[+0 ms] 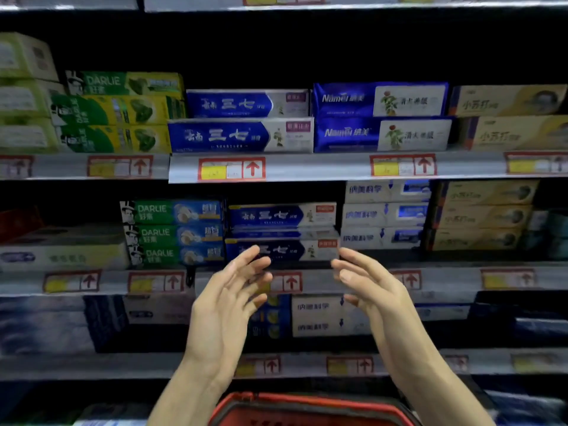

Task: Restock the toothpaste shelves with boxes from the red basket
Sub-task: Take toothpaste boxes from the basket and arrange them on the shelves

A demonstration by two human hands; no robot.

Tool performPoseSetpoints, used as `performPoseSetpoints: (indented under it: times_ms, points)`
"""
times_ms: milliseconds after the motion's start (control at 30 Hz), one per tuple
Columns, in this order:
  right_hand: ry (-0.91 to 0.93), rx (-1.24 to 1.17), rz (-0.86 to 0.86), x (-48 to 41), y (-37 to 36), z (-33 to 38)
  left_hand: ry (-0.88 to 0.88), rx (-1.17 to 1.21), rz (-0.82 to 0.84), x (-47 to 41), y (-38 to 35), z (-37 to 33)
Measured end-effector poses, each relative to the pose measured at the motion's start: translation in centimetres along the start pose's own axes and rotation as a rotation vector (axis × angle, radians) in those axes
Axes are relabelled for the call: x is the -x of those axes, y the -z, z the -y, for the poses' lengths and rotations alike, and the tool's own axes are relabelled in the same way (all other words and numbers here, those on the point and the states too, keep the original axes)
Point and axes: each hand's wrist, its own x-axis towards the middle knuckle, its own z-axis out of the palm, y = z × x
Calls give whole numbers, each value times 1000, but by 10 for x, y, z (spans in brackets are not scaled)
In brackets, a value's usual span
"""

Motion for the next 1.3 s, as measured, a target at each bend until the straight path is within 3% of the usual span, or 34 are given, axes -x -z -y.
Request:
performPoseSetpoints:
  times_ms: [233, 433, 500, 633, 867, 933, 1067, 1300]
  points:
    - [-75, 82, 5, 40, 16, -33, 157, -72, 42, 46, 22, 33]
    - [-363, 176, 21, 66, 41, -92, 341, -130, 79, 62, 29, 70]
    - [-455, 209, -10, 67, 47, -104, 418, -284, 97, 67, 28, 86]
    - [-451, 313, -3, 63, 52, -112, 642, -746, 129, 81, 33, 136]
    - [-473, 344, -36, 58, 61, -116, 673, -1431, 450, 101, 53, 244]
    - [-473, 329, -55, 56, 61, -116, 798, -1407, 442, 103, 59, 261]
    - [-482, 316, -52, 51, 58, -118, 1033, -1103, 287, 107, 61, 266]
    - [-494, 319, -52, 42, 53, -122, 918, -1067, 132, 119, 50, 265]
